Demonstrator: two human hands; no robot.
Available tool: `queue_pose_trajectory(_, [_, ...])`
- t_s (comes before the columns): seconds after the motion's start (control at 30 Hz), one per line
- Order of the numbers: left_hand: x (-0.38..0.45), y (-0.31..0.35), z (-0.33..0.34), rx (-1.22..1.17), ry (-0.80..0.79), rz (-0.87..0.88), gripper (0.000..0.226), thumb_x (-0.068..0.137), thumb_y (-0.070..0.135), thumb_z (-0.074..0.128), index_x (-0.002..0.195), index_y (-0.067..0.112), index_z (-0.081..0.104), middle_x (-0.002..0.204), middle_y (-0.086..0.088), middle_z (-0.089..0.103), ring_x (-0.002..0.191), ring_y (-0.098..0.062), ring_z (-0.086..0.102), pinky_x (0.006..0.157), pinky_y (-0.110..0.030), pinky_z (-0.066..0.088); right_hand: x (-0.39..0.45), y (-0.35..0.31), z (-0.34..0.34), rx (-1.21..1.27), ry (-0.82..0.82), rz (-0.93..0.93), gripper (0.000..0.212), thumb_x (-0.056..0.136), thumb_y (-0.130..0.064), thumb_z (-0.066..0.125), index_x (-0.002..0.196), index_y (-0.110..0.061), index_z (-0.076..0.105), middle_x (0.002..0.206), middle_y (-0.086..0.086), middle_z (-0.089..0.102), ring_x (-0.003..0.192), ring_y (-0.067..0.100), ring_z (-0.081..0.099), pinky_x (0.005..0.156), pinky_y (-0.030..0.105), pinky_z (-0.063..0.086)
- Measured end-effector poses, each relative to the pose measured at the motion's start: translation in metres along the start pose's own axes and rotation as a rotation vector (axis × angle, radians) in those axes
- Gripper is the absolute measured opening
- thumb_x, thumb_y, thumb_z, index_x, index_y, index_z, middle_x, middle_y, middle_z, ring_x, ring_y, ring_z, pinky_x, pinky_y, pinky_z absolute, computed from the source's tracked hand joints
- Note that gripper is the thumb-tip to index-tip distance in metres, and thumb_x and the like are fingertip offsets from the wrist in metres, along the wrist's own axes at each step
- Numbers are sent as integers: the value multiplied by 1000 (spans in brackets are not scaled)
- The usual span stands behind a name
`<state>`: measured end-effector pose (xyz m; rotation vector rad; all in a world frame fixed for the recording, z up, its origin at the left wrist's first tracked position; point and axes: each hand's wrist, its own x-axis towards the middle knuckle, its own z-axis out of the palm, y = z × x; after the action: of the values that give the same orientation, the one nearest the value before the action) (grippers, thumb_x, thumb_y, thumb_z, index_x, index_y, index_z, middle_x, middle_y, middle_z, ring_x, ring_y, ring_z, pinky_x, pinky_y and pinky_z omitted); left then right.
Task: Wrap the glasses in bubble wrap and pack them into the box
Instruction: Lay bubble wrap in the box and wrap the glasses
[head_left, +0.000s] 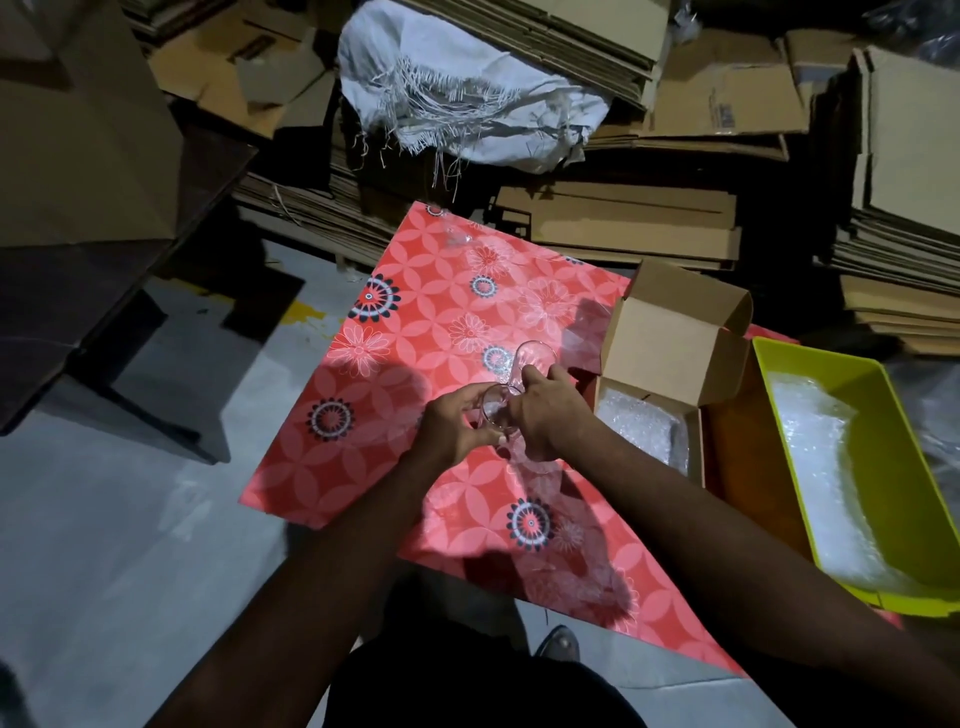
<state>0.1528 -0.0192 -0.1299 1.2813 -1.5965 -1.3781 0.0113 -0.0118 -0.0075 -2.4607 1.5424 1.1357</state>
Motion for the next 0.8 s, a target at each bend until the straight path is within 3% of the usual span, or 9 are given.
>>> queue_pose_trajectory(0.17, [-4, 7, -2, 28, -28, -20, 70, 60, 14, 92, 124, 29, 67, 109, 12, 74, 100, -11, 68, 86, -28, 54, -15, 8, 6, 187, 97, -36, 55, 84, -27, 66, 137, -37, 56, 106, -4, 58, 121, 23, 36, 93, 39, 33])
queue_pose_trajectory(0.3, [-4, 19, -9, 131, -83, 25, 83, 53, 32, 89, 131, 26, 61, 118, 7, 70, 105, -11, 67, 83, -16, 49, -30, 23, 23, 496, 333, 59, 58, 80, -5, 60, 129, -34, 66, 100, 3, 56, 109, 25, 41, 76, 33, 31])
queue_pose_trajectory(0.37, [-1, 26, -13, 233, -131, 54, 100, 51, 26, 94, 141, 23, 51, 132, 1, 63, 116, -14, 61, 83, -10, 46, -35, 28, 37, 616, 427, 80, 59, 76, -1, 56, 124, -31, 70, 94, 4, 64, 104, 26, 45, 73, 31, 34])
queue_pose_trajectory(0.47, [4, 40, -16, 293, -85, 64, 119, 39, 31, 96, 144, 37, 41, 136, 1, 54, 121, -14, 54, 95, -28, 48, -43, 39, 61, 812, 522, 171, 51, 77, -8, 53, 117, -33, 72, 100, 6, 70, 105, 23, 53, 80, 30, 48])
queue_pose_trajectory(0.5, [5, 47, -16, 307, -74, 82, 118, 38, 32, 96, 143, 41, 41, 134, 5, 51, 120, -12, 52, 93, -27, 47, -49, 44, 67, 855, 557, 214, 47, 78, -14, 51, 115, -35, 72, 101, 3, 71, 102, 20, 56, 82, 30, 50])
queue_pose_trajectory(0.57, [8, 62, -10, 420, -78, 182, 104, 50, 29, 96, 141, 37, 47, 131, 13, 48, 117, -10, 43, 89, -22, 40, -65, 59, 81, 910, 663, 310, 42, 81, -21, 47, 110, -32, 75, 102, -2, 74, 96, 17, 59, 82, 31, 52])
queue_pose_trajectory(0.67, [11, 88, 20, 437, -61, 294, 65, 70, 31, 86, 130, 25, 62, 122, 15, 57, 114, -7, 38, 93, -30, 38, -92, 90, 110, 987, 764, 504, 28, 84, -10, 60, 105, -17, 78, 97, 3, 77, 89, 21, 68, 81, 30, 52])
queue_pose_trajectory(0.73, [11, 97, 50, 446, -77, 323, 47, 76, 33, 72, 120, 20, 69, 116, 12, 64, 108, -4, 46, 96, -31, 39, -103, 106, 134, 1049, 686, 602, 24, 84, -7, 64, 103, -12, 77, 96, 9, 78, 90, 27, 72, 82, 28, 52])
queue_pose_trajectory(0.8, [9, 99, 81, 448, -129, 300, 39, 78, 25, 68, 115, 14, 73, 114, 2, 72, 102, -12, 61, 93, -24, 44, -108, 114, 153, 1070, 594, 636, 28, 81, -9, 63, 105, -13, 77, 97, 12, 77, 92, 29, 72, 84, 30, 54])
